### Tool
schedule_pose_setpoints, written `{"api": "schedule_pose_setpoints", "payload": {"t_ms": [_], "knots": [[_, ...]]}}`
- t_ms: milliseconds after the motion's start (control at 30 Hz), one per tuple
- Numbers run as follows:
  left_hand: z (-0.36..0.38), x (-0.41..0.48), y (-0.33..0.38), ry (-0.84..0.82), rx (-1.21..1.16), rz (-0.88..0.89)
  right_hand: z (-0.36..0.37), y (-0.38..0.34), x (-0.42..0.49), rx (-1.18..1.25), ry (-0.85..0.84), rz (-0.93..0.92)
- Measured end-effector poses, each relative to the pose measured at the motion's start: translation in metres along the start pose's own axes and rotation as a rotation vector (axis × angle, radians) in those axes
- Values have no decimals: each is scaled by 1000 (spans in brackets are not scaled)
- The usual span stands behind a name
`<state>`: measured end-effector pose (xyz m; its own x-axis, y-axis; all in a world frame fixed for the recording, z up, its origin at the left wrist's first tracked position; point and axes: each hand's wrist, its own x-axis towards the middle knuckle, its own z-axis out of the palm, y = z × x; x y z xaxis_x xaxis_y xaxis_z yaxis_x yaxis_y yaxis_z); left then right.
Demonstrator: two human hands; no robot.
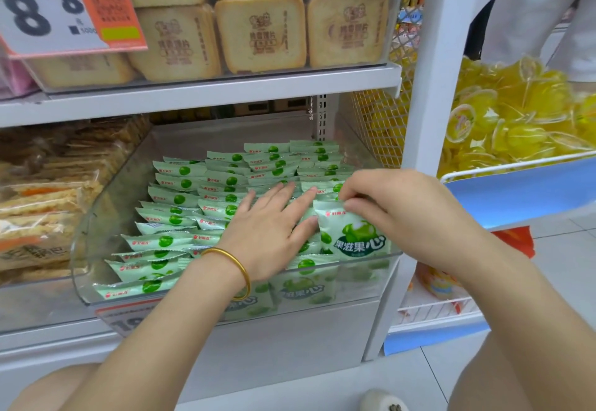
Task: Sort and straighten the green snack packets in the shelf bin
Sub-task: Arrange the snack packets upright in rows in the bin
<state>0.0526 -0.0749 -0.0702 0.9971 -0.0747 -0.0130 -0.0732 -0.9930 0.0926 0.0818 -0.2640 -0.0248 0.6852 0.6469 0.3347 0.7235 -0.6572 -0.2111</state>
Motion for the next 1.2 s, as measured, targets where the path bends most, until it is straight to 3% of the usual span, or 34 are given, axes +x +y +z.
{"api": "schedule_pose_setpoints", "payload": {"t_ms": [67, 167, 267, 400, 567, 767, 867, 1200], "knots": [[-4, -2, 1, 122, -163, 25, 0, 1, 3, 134, 196, -46], [-21, -13, 11, 369, -726, 96, -1, 2, 12, 276, 399, -39], [-29, -23, 15, 292, -1076, 190, -1, -1, 22, 534, 436, -1], [-25, -27, 11, 306, -1025, 271, 10, -6, 33, 760, 424, 82], [-26, -30, 3, 335, -1192, 253, 21, -7, 34, 889, 438, 122], [-26, -33, -13, 295, -1416, 215, 27, -10, 25, 1273, 60, 98], [-24, -34, -21, 266, -1442, 239, 34, -5, 29, 1291, -31, 42], [-26, -43, -29, 224, -1441, 256, 38, -6, 32, 1353, -73, -8]]}}
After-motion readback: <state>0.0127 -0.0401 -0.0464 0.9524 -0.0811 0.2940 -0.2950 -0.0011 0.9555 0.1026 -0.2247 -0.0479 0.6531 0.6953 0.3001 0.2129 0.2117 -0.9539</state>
